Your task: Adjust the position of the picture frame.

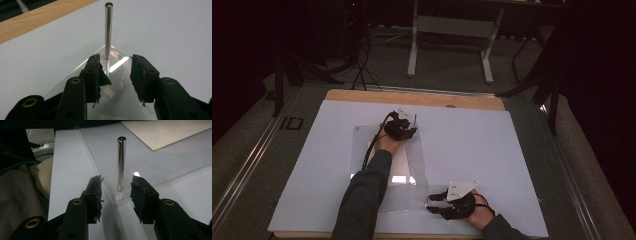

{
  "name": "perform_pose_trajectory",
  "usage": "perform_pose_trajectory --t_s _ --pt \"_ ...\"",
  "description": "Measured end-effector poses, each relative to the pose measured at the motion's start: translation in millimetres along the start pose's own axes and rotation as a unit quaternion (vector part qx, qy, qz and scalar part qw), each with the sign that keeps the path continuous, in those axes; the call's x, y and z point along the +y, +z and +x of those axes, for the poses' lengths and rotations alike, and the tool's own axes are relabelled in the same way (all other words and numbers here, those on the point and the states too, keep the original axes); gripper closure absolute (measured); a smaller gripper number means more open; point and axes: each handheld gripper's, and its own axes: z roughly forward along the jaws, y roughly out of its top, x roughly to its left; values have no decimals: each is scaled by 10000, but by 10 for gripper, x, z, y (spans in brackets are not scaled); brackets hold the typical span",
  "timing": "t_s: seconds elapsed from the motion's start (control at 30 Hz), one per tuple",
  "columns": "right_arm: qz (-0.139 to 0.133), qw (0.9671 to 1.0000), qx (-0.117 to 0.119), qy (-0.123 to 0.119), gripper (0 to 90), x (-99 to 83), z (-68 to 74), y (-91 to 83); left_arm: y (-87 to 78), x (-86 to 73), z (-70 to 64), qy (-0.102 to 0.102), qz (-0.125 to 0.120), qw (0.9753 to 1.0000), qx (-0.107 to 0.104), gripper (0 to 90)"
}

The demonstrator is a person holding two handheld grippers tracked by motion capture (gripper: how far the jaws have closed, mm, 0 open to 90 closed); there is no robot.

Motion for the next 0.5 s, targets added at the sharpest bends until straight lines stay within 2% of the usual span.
perform_pose_trajectory --t_s 0.13,0.3,0.5 --pt "-20 10000 32 -30 624 23 21 40 22 12 0 40 4 10000 10 633" --pt "-73 9999 -145 19 682 31 20 76 80 43 10 -7 7 10000 52 650" --pt "-203 9995 -234 89 797 36 4 63 159 131 7 -110 -92 9999 35 651"
